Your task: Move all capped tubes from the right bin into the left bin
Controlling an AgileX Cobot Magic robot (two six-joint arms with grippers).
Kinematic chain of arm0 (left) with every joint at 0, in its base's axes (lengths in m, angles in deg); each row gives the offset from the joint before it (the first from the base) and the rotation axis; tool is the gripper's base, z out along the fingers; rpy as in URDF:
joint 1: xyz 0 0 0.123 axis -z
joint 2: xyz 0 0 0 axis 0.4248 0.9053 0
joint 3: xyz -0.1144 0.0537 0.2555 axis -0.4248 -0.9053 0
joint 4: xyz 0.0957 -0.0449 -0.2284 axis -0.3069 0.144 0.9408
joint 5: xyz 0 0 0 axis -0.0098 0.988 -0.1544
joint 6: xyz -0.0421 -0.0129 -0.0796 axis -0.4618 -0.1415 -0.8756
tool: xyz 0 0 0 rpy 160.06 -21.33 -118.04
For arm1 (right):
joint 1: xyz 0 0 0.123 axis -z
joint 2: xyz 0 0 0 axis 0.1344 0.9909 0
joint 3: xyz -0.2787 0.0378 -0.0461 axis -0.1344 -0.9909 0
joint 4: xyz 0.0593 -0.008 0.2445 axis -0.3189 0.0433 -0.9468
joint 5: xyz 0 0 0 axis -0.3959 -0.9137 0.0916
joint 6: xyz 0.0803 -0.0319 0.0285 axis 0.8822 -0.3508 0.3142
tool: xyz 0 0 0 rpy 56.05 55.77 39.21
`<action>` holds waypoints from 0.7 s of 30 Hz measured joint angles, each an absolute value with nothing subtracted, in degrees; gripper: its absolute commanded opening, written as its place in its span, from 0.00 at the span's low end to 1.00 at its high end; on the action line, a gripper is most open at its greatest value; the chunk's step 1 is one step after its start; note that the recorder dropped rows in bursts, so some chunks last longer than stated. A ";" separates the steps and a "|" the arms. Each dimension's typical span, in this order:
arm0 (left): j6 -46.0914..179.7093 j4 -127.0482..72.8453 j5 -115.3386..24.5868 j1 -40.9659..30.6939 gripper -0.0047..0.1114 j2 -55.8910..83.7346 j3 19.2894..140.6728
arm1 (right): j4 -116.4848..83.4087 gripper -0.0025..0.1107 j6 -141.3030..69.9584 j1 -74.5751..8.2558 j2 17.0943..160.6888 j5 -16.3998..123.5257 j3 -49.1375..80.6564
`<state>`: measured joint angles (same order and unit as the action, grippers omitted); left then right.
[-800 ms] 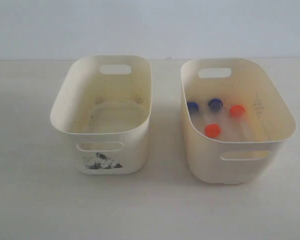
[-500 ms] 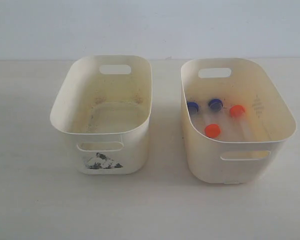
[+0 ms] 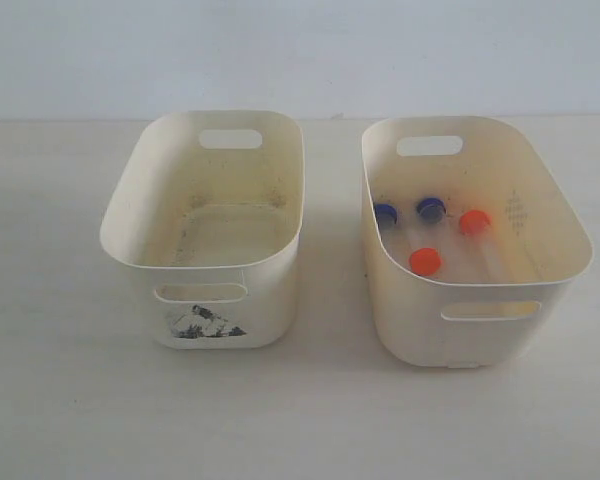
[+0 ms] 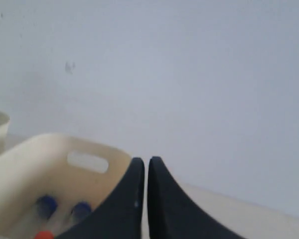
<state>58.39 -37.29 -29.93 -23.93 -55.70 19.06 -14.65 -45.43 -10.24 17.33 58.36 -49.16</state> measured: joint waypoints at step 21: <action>58.39 -37.29 -29.93 -23.93 0.08 -55.70 19.06 | -36.87 0.04 -53.59 -10.24 18.64 81.72 -25.80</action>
<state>58.39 -37.29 -29.93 -23.93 -55.70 19.06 -36.87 -53.59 -10.24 18.64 81.72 -25.80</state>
